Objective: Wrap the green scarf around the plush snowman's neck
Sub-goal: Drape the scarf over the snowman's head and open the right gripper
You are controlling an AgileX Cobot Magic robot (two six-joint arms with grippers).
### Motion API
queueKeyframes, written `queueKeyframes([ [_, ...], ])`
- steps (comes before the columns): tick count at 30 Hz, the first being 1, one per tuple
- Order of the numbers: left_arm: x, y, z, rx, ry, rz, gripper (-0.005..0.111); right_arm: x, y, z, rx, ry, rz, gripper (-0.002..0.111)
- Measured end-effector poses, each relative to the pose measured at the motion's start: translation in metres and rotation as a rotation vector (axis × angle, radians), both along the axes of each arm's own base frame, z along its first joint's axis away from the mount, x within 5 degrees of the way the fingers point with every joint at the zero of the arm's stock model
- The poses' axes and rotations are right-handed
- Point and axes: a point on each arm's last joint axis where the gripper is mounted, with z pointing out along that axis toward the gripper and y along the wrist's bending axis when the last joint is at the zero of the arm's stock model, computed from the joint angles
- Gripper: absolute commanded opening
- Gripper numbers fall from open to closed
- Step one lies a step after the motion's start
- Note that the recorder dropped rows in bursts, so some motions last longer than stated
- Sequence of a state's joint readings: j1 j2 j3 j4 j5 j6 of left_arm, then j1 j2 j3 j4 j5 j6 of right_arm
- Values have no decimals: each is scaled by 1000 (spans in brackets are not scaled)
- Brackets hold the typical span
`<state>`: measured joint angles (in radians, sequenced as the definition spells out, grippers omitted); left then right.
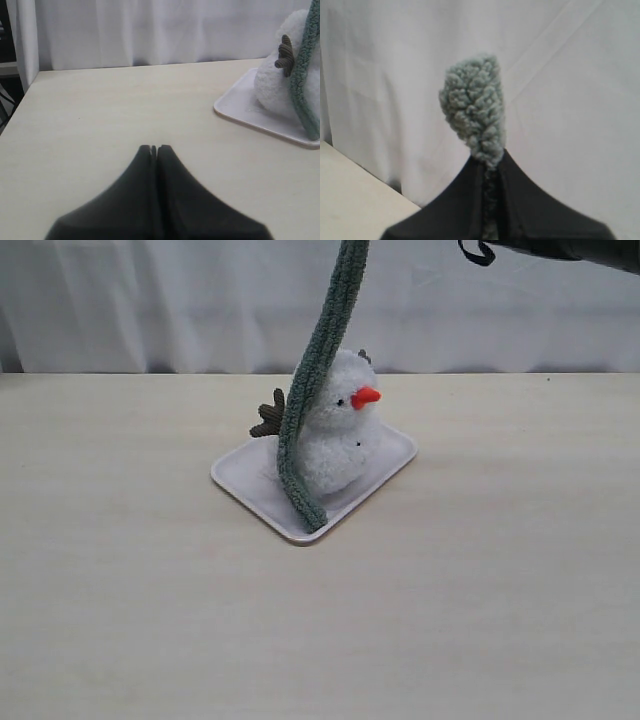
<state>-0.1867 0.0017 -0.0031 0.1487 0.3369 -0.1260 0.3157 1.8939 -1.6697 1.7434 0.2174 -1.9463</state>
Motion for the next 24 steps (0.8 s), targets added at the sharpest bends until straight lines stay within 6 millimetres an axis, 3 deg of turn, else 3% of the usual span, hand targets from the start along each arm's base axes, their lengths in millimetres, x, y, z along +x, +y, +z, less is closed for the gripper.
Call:
queueKeyframes([
  [6, 0, 0, 0, 0, 0, 0, 0, 9, 0, -19, 36, 72, -38, 4],
  [10, 0, 0, 0, 0, 0, 0, 0, 18, -9, -36, 21, 127, -173, 4],
  [15, 0, 0, 0, 0, 0, 0, 0, 22, -25, -43, -26, 147, -347, 5],
  [18, 0, 0, 0, 0, 0, 0, 0, 20, -28, -53, -84, 161, -366, 16],
  [24, 0, 0, 0, 0, 0, 0, 0, 17, -28, -80, -165, 212, -343, 51],
])
